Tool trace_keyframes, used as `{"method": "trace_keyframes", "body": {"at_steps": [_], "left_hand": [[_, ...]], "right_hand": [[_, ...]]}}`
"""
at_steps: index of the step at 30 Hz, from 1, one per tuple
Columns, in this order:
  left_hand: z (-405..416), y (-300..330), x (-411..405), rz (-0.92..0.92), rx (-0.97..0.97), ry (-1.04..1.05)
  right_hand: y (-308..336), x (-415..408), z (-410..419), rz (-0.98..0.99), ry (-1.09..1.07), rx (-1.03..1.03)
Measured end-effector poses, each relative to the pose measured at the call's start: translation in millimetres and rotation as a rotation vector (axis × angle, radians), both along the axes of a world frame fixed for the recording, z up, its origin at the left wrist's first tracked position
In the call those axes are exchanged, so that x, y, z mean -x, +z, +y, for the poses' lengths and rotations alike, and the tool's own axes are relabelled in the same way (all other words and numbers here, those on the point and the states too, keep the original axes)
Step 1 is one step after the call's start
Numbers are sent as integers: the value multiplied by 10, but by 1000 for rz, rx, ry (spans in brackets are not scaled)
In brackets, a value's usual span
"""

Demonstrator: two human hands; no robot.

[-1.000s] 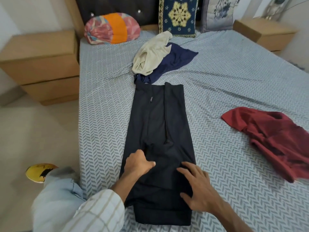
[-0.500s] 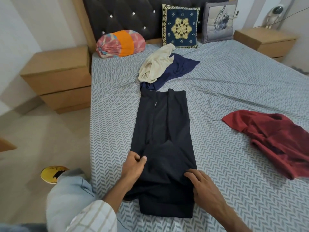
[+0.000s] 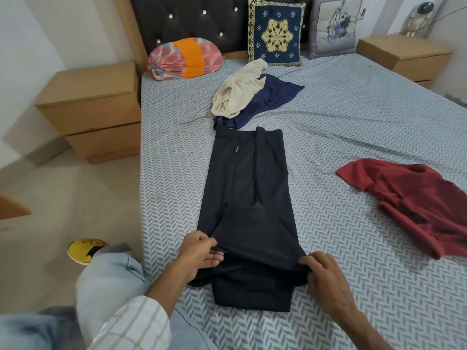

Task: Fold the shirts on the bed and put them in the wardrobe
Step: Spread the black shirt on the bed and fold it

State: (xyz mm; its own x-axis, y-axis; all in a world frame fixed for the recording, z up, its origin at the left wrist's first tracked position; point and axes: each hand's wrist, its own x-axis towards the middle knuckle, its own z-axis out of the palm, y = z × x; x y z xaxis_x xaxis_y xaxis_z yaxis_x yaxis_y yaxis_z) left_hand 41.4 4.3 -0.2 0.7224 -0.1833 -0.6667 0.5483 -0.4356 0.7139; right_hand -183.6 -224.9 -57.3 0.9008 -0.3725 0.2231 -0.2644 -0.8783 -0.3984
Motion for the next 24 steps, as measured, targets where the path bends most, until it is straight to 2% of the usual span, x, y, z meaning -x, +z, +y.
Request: {"method": "trace_keyframes", "body": {"at_steps": [6,9,12,16,21,24], "left_hand": [[134,-214,-7,-46,-115,-36],[110,-262,-46,-179,-246,-126],[47,-265,-151,-389,-363,-146],[-59,-387,-503,-529,-300,-169],[-392,-620,-1282,-637,-305,-192],[-695,-690,-1819,-675,-348,-219]], "right_hand": [[-27,-5,10,102,24,-73],[46,-83,-20,75,9,-270],[94,-345,-127,-18,-150,-520],[56,-1000,-481,25,-405,-718],[65,-2058,-1132,56,-480,-748],[47,-2703,-1538,20,-511,-836]]}}
